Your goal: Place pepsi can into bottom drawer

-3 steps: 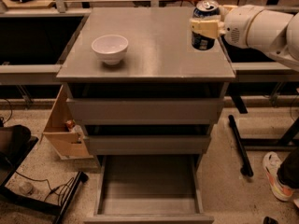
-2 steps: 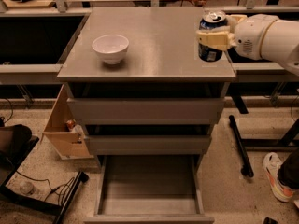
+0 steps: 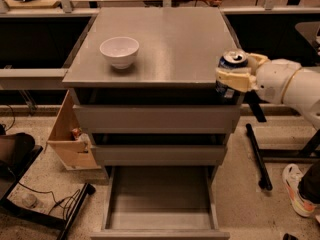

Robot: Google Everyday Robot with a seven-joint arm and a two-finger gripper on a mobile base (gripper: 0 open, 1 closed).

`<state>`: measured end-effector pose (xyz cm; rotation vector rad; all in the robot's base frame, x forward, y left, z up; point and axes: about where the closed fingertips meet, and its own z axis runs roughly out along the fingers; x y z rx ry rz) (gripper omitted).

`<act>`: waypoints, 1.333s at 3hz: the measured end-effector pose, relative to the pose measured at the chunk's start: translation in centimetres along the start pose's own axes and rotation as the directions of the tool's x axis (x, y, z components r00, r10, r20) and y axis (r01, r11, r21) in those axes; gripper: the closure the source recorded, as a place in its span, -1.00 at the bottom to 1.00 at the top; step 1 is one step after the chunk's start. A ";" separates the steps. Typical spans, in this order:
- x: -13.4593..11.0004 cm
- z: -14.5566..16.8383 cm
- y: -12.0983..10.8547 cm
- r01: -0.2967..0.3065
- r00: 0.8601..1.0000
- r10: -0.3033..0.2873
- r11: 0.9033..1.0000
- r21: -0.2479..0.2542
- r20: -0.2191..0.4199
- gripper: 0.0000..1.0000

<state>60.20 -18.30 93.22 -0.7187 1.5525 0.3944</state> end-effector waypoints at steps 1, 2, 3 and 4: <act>5.2 1.3 -0.2 -0.024 0.998 0.024 1.000 0.009 0.057 1.00; 9.6 4.0 -1.7 -0.050 0.997 0.047 0.997 0.051 0.060 1.00; 9.8 4.4 -1.6 -0.054 0.997 0.051 0.997 0.048 0.062 1.00; 13.1 5.1 1.9 -0.091 0.992 0.092 0.996 -0.010 0.084 1.00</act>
Offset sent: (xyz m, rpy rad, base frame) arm 0.0701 -0.0186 -0.1385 0.0801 -0.0169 -0.1039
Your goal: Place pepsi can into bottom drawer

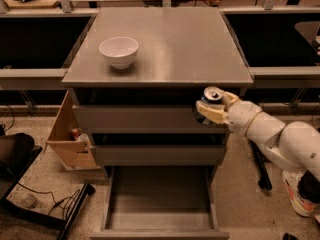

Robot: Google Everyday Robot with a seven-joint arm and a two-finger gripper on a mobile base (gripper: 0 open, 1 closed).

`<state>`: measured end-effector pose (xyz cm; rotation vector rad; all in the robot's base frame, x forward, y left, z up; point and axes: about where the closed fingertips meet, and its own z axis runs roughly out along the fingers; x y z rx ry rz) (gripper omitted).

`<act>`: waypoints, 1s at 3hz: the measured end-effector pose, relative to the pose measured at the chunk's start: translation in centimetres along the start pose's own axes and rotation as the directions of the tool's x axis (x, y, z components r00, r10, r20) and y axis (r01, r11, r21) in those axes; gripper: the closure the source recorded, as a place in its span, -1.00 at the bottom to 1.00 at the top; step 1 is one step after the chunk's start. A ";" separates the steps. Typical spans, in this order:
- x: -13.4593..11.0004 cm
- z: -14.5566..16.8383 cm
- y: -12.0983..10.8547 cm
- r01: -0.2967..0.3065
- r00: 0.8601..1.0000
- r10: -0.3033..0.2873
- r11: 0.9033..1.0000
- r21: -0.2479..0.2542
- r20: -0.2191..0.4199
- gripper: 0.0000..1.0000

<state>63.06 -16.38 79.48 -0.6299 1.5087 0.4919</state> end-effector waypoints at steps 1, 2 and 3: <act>5.7 -0.5 5.6 -0.035 0.999 0.038 0.995 -0.098 0.028 1.00; 12.7 0.9 10.5 -0.023 1.000 0.027 0.984 -0.176 0.016 1.00; 19.7 3.4 13.3 0.014 1.000 -0.020 0.972 -0.235 -0.024 1.00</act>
Offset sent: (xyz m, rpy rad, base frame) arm -0.0803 0.1331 -0.2443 -0.0199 0.0223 0.2850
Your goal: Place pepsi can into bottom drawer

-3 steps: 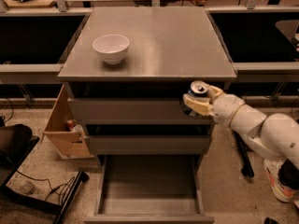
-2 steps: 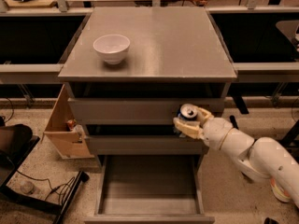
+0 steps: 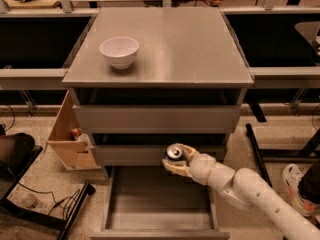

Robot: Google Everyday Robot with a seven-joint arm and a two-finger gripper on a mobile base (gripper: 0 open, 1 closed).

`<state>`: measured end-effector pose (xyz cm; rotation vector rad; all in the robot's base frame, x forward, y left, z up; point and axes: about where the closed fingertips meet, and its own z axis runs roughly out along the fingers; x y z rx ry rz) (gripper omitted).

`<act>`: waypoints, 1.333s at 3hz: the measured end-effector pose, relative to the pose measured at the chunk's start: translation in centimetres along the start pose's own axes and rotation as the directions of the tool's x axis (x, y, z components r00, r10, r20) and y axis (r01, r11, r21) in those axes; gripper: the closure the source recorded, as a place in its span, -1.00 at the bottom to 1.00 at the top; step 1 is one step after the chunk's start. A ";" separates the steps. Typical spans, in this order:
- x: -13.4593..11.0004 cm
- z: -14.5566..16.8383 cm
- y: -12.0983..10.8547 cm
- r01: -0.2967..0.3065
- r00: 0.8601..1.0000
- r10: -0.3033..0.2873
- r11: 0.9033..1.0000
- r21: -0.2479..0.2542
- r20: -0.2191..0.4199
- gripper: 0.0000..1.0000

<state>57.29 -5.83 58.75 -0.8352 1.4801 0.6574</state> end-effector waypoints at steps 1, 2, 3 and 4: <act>7.0 3.1 1.1 0.037 0.998 -0.038 0.999 -0.024 -0.042 1.00; 7.0 3.1 1.1 0.037 0.998 -0.038 0.999 -0.024 -0.042 1.00; 10.6 4.7 2.3 -0.001 0.995 -0.005 0.998 -0.055 -0.104 1.00; 17.9 6.8 4.5 -0.040 0.984 0.016 0.990 -0.133 -0.177 1.00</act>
Offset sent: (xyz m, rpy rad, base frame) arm 0.0094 0.0183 -0.0617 -0.0530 -0.0042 0.0168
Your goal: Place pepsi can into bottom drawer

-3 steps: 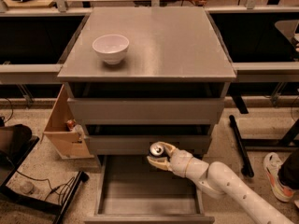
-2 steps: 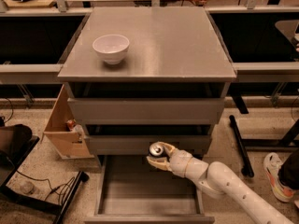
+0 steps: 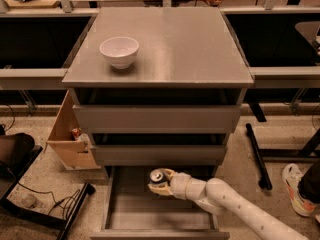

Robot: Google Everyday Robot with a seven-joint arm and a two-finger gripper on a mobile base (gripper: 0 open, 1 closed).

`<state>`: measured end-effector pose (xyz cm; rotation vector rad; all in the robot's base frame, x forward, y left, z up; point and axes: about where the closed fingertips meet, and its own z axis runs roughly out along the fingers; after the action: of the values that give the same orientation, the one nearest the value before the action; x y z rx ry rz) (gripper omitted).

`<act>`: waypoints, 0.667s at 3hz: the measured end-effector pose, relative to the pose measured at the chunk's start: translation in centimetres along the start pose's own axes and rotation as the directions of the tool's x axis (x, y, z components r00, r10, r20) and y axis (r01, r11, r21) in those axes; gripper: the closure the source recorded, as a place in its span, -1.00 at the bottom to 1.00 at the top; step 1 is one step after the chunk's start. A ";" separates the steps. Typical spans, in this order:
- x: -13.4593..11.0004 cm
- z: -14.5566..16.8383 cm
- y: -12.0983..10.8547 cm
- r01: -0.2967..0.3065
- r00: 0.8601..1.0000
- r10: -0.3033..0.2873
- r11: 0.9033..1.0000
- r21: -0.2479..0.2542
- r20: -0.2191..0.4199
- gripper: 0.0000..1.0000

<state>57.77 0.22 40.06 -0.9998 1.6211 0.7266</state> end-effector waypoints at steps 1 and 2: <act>6.9 3.3 1.5 -0.009 1.000 0.007 0.997 -0.083 -0.019 1.00; 11.8 5.7 2.0 -0.006 1.000 0.004 0.991 -0.137 -0.010 1.00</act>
Offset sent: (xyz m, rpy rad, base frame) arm 0.0002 0.0336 -0.1946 0.0196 0.0468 0.1871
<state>57.34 3.06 27.15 -1.0993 1.5997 0.8467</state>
